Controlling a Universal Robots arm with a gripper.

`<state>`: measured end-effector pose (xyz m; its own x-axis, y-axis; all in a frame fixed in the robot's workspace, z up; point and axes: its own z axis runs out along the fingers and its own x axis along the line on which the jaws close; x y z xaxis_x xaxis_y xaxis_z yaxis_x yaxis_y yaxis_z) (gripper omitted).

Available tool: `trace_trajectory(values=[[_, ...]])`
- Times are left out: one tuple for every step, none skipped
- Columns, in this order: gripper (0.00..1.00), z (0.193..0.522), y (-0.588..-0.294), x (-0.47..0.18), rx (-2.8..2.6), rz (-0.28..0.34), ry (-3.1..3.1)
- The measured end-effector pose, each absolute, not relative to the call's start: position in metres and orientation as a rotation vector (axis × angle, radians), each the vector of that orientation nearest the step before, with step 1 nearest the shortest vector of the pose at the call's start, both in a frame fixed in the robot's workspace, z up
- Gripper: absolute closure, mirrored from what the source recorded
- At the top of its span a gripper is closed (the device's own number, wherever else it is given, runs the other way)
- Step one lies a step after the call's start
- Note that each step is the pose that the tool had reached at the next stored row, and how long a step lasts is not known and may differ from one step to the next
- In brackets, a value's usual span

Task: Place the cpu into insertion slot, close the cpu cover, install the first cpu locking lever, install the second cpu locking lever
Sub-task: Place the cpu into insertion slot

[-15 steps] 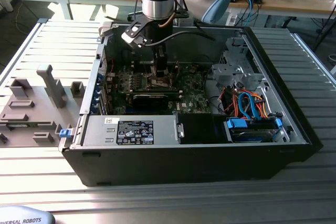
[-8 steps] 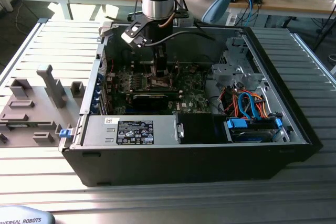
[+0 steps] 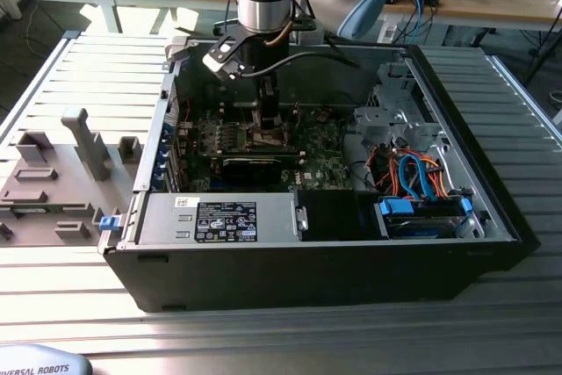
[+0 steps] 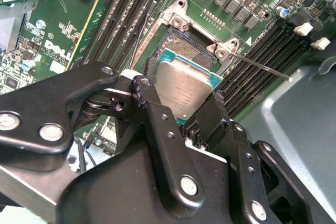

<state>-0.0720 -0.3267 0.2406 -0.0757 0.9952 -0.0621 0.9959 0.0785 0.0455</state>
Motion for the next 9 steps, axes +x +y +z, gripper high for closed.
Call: trace_trajectory(values=[[0.46,0.2406,-0.3267,-0.072,2.084,-0.014,2.248],[0.46,0.2405,-0.3267,-0.072,2.086,-0.014,2.246],[0.46,0.2405,-0.3267,-0.072,2.087,-0.014,2.245],[0.46,0.2405,-0.3267,-0.072,2.088,-0.014,2.244],[0.46,0.2405,-0.3267,-0.072,2.089,-0.014,2.242],[0.46,0.2405,-0.3267,-0.072,2.09,-0.014,2.242],[0.46,0.2405,-0.3267,-0.072,2.092,-0.014,2.24],[0.46,0.2405,-0.3267,-0.072,2.093,-0.014,2.239],[0.46,0.2405,-0.3267,-0.072,2.095,-0.014,2.238]])
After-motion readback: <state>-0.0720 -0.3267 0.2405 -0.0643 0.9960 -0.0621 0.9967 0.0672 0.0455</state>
